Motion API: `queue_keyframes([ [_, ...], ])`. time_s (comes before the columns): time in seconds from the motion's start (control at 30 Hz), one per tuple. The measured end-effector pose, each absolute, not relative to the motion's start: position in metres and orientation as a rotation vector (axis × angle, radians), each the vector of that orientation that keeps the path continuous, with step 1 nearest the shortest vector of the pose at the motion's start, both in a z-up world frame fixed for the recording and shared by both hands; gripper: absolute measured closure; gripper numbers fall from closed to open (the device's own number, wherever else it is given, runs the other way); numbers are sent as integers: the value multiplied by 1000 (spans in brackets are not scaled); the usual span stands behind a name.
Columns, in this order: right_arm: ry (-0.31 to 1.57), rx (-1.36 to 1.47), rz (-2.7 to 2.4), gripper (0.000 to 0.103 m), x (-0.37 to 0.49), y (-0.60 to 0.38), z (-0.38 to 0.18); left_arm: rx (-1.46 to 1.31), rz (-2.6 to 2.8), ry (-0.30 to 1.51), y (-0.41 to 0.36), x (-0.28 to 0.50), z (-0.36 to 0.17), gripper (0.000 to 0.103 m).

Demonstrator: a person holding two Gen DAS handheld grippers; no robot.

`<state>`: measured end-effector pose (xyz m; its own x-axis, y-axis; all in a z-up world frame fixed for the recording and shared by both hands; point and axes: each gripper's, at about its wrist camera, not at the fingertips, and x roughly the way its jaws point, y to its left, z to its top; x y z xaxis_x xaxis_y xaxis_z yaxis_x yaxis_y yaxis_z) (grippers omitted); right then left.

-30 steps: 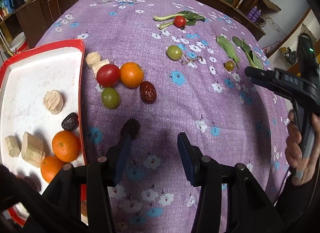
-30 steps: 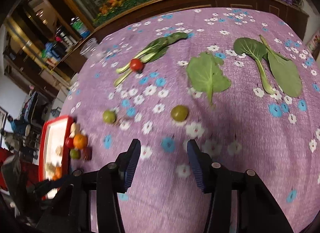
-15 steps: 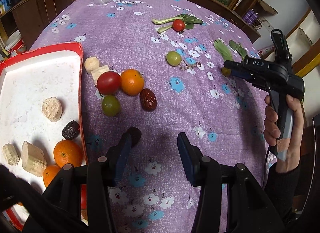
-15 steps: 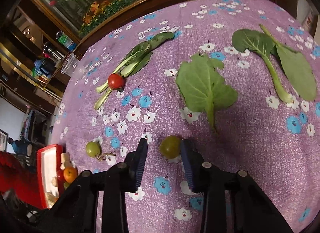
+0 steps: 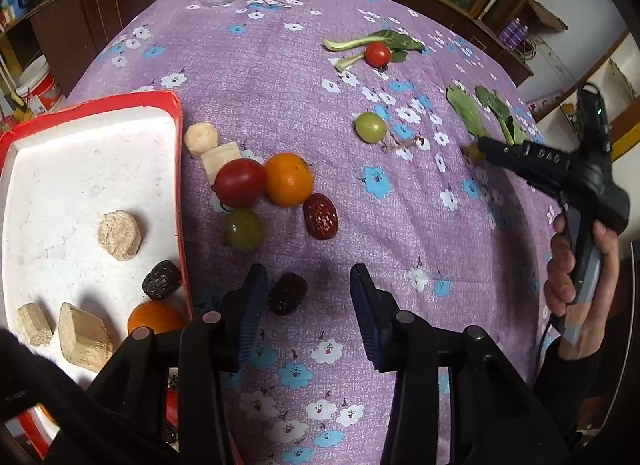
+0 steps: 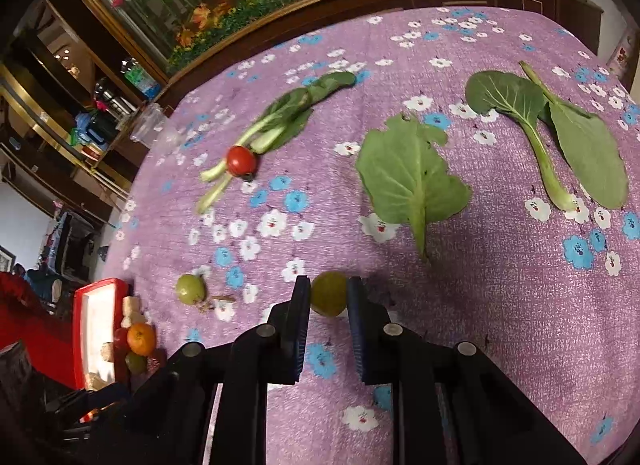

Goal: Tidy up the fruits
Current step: 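Grasp a dark date with the left tool while the right tool moves toward a green grape, then grasp the green grape with the right tool while the left tool holds the date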

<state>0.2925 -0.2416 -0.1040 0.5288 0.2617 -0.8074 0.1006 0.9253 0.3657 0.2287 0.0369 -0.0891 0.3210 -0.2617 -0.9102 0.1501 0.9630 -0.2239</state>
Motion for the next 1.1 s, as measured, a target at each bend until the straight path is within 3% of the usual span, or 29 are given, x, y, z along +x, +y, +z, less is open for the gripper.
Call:
queue_keyframes([
  [0.17, 991, 384, 130, 84, 286, -235, -94, -47, -261, 1232, 26, 224, -98, 74],
  [0.5, 991, 357, 156, 84, 283, -223, -95, 18, -190, 1210, 29, 219, -103, 79],
  [0.73, 994, 350, 158, 84, 284, -221, -96, 16, -138, 1241, 36, 225, -115, 88],
  [1.1, 1001, 312, 195, 84, 282, -210, -94, -57, -141, 1180, 46, 216, -99, 90],
])
